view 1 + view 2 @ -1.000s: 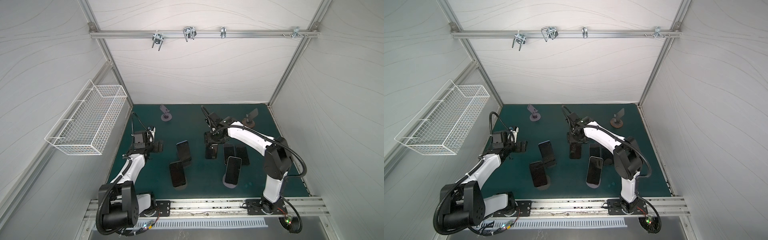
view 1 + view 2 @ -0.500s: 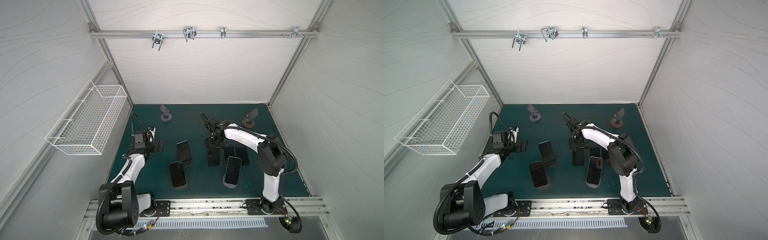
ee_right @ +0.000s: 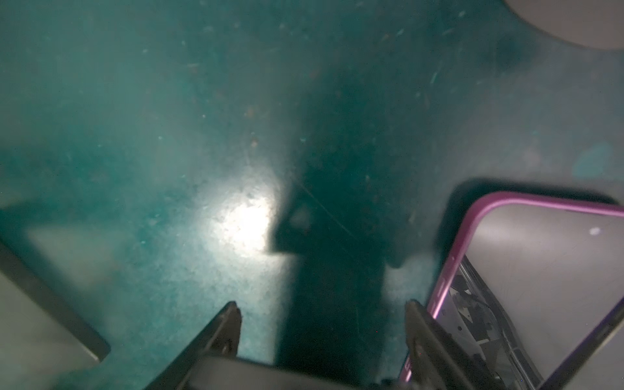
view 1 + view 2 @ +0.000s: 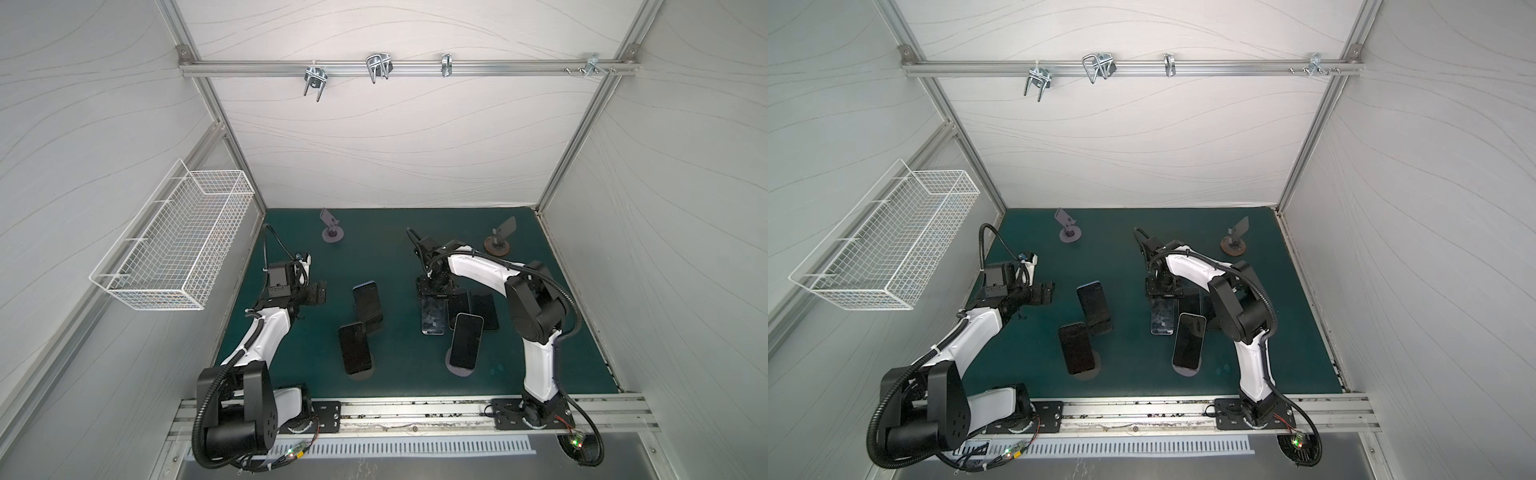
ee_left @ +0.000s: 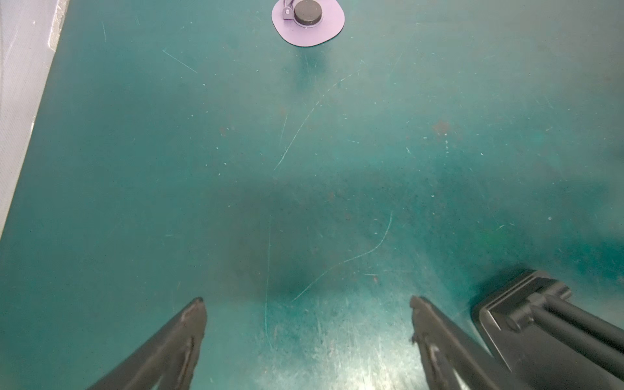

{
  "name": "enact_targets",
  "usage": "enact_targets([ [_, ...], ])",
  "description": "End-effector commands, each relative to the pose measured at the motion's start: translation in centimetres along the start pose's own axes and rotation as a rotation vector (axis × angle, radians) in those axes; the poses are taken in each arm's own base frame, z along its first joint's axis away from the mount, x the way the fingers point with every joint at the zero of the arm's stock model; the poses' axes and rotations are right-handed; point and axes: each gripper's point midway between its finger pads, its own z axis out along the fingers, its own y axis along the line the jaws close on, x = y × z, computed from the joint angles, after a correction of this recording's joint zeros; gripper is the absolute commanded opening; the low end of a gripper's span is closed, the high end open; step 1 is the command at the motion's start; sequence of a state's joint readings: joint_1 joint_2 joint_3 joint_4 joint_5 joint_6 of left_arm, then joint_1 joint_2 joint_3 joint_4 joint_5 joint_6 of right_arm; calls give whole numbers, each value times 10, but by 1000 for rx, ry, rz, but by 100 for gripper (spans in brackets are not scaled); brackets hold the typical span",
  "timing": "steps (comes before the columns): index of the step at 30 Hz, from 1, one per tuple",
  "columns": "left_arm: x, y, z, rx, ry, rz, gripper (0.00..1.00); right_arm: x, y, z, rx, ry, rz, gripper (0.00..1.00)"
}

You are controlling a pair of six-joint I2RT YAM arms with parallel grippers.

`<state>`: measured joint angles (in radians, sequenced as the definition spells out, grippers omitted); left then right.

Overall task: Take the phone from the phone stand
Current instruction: 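Lower the black phone beside the pink-cased phone and open the right gripper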

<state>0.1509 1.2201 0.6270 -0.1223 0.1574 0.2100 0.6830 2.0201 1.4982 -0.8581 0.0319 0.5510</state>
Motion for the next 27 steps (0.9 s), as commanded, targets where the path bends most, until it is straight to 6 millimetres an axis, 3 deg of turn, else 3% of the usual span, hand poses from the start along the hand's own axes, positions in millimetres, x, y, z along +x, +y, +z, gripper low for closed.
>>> enact_targets([
  [1,-19,3,-3,-5,-45,21,96,4,-15,17,80,24,2,75],
  [13,-18,3,-3,-3,-46,21,96,9,-24,38,110,57,23,77],
  [27,-18,3,-3,-2,-46,21,96,1,-17,21,72,9,23,83],
])
